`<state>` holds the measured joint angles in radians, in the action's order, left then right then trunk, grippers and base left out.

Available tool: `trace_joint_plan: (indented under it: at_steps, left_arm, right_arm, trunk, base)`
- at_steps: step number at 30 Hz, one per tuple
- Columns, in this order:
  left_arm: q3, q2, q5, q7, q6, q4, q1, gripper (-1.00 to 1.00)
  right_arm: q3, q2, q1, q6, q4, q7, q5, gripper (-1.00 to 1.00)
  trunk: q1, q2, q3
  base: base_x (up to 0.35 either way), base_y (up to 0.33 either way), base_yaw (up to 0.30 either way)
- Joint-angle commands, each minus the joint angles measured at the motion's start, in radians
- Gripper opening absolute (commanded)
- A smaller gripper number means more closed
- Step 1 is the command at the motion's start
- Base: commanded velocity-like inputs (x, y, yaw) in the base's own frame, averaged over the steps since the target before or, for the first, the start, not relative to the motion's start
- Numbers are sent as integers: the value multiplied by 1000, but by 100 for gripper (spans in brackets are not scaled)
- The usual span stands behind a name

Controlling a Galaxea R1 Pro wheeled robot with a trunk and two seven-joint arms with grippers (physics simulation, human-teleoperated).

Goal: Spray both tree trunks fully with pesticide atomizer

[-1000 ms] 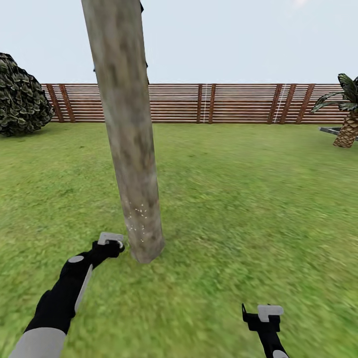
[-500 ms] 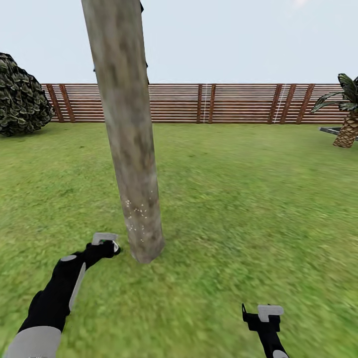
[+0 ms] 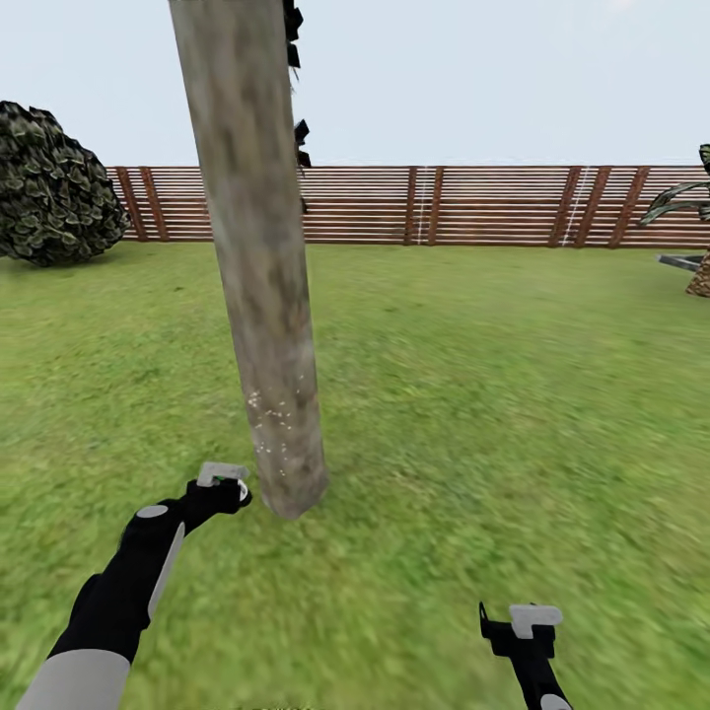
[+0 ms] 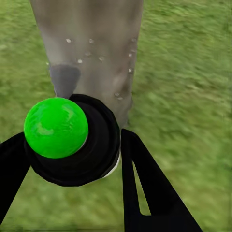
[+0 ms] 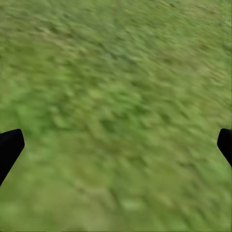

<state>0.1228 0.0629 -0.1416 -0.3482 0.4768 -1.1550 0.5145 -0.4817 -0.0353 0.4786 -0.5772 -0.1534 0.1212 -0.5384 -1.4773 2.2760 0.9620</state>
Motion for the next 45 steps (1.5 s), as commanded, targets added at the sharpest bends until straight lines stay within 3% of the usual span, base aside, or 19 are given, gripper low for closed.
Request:
trace_joint_plan:
  at_steps: [1,14,18,24,30,45]
  left_arm:
    - [1,0,1,0,0,0,0,-100]
    - [6,-1,-1,4,-1,-2,0,-100]
    - [9,1,-2,8,5,-43,-3,-100]
    - [3,-1,4,121,33,-35,-4,-100]
    - [-3,-40,3,139,38,-44,-7,-100]
    - [-3,-46,5,141,38,-29,-8,-100]
  right_arm:
    - [0,0,0,0,0,0,0,100]
    - [0,0,0,0,0,0,0,100]
    - [0,0,0,0,-1,0,0,100]
    - [0,3,0,0,0,-1,-1,100]
    - [0,5,0,0,0,-2,-2,100]
    - [0,6,0,0,1,-2,-2,100]
  trunk:
    - [0,0,0]
    - [0,0,0]
    - [0,0,0]
    - [0,0,0]
    - [0,0,0]
    - [0,0,0]
  base:
    - [95,-265,276]
    - [100,-253,102]
    - [-68,-273,0]
    - [-25,-274,25]
    - [-1,-274,245]
    - [0,-274,211]
